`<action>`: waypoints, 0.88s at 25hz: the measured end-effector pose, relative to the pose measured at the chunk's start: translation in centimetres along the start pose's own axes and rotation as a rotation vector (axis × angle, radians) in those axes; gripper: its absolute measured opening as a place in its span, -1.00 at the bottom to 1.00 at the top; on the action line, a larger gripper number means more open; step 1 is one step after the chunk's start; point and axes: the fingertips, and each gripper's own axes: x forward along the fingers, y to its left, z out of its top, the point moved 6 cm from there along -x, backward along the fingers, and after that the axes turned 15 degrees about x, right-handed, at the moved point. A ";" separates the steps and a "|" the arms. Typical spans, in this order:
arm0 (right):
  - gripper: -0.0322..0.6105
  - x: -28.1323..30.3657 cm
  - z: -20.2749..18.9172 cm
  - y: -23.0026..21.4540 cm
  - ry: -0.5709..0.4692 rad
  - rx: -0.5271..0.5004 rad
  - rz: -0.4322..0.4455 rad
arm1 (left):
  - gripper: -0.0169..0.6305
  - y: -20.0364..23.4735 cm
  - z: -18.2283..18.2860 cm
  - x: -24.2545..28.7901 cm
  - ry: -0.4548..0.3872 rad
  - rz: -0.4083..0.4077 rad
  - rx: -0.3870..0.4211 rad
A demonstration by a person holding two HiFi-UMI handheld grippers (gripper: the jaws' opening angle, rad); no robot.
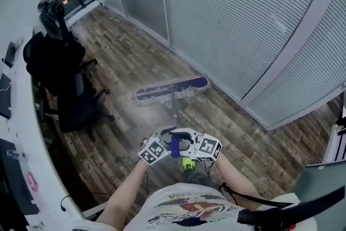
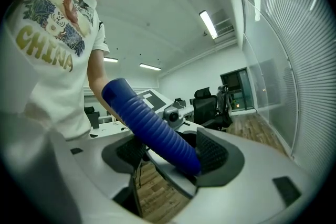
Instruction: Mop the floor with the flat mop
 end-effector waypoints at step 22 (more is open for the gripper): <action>-0.05 -4.1 5.7 -4.5 -0.066 -0.023 0.028 | -0.40 5.5 4.4 3.4 -0.044 0.051 -0.062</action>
